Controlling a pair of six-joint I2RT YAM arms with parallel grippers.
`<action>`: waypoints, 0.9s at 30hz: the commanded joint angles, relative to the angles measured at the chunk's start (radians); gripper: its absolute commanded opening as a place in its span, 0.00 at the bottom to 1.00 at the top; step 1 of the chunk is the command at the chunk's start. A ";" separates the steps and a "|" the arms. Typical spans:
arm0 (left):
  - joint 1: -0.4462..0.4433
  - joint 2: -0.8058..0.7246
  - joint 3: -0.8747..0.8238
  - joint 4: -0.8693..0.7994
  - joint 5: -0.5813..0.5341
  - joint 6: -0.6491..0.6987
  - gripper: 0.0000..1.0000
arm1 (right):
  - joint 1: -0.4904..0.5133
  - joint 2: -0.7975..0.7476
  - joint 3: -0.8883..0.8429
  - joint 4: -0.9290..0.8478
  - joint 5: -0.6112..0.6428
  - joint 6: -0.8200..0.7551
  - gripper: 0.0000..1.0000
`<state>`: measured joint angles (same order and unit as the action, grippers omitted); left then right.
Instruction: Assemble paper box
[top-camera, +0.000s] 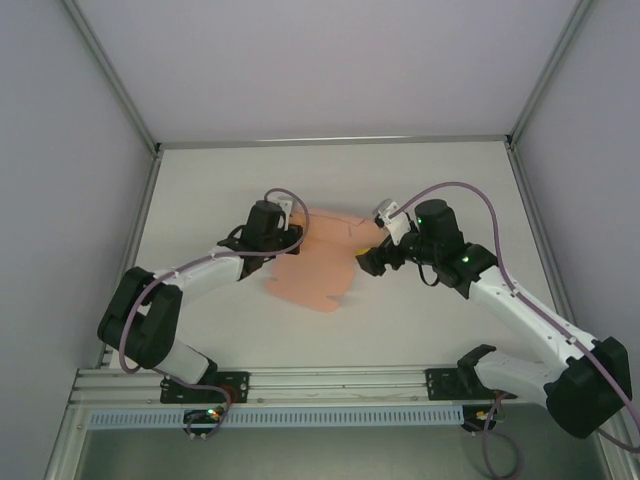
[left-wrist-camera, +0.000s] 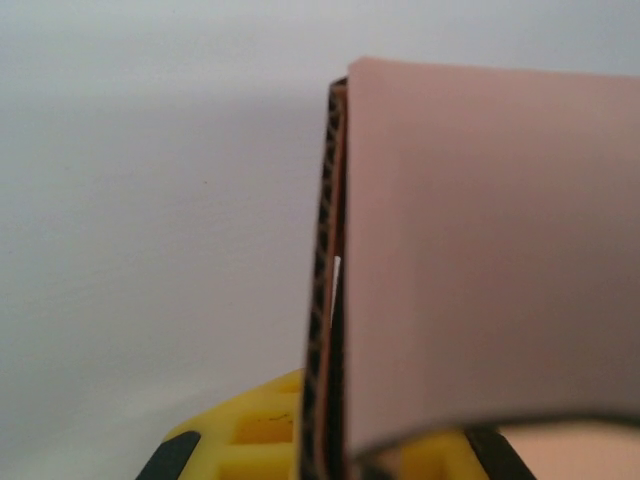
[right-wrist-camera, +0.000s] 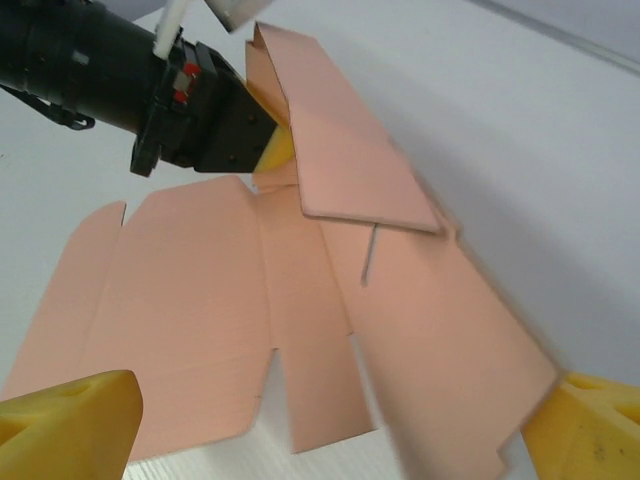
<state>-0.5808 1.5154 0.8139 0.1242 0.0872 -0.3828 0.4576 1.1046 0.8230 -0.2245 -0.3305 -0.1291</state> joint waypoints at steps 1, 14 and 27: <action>0.008 -0.036 -0.016 0.076 0.072 -0.027 0.00 | -0.009 0.054 -0.001 0.025 -0.042 0.104 0.95; 0.009 -0.082 -0.064 0.184 0.153 -0.018 0.00 | -0.011 0.150 -0.007 0.241 -0.245 0.213 0.33; 0.091 -0.148 -0.151 0.403 0.341 0.016 0.33 | -0.012 0.081 -0.006 0.171 -0.433 0.123 0.00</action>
<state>-0.5171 1.4067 0.6849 0.3969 0.3210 -0.3771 0.4431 1.2194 0.8215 -0.0334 -0.6430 0.0257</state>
